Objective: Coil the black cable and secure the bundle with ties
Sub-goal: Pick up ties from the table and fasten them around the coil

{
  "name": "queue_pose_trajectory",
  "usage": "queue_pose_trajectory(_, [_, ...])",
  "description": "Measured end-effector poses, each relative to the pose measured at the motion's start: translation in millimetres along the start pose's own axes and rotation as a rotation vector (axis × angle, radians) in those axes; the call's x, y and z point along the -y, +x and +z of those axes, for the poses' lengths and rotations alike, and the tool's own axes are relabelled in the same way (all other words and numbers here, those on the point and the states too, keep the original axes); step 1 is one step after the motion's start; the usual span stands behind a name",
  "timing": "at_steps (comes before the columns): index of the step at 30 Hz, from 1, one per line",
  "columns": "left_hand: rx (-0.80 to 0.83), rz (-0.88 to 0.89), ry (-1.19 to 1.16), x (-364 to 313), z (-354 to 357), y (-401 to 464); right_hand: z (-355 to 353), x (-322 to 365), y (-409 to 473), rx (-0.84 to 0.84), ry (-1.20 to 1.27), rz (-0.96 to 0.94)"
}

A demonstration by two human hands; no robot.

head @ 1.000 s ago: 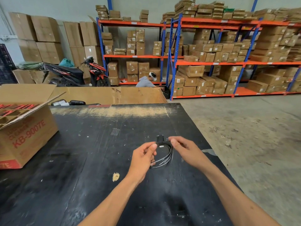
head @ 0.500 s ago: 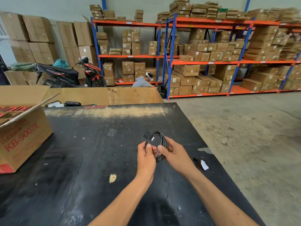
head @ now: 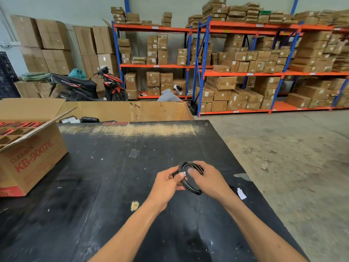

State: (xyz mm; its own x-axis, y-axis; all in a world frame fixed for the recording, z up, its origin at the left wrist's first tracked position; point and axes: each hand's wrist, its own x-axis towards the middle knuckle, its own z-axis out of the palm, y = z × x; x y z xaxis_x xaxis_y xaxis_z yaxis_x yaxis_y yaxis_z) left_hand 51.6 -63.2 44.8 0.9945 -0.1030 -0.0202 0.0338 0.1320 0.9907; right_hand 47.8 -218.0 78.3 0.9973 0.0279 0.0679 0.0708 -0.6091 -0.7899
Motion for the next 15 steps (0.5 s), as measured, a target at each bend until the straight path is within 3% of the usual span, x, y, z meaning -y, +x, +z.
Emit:
queue_pose_trajectory(2, [-0.018,-0.006,-0.012,4,-2,-4,5,-9,3,-0.032,-0.126,-0.034])
queue_pose_trajectory(3, [-0.031,-0.018,-0.023,5,-3,-5,7,-12,4,-0.038,-0.076,-0.014])
queue_pose_trajectory(9, [-0.016,-0.185,-0.201,4,-9,-16,8,-9,11,-0.019,0.683,0.341])
queue_pose_trajectory(11, [0.026,-0.255,-0.244,3,-9,-21,6,-6,12,-0.040,0.784,0.471])
queue_pose_trajectory(13, [0.058,-0.272,-0.145,6,-9,-27,8,-3,8,-0.086,0.614,0.475])
queue_pose_trajectory(15, [0.062,-0.238,0.090,10,-10,-28,11,1,0,-0.090,0.329,0.350])
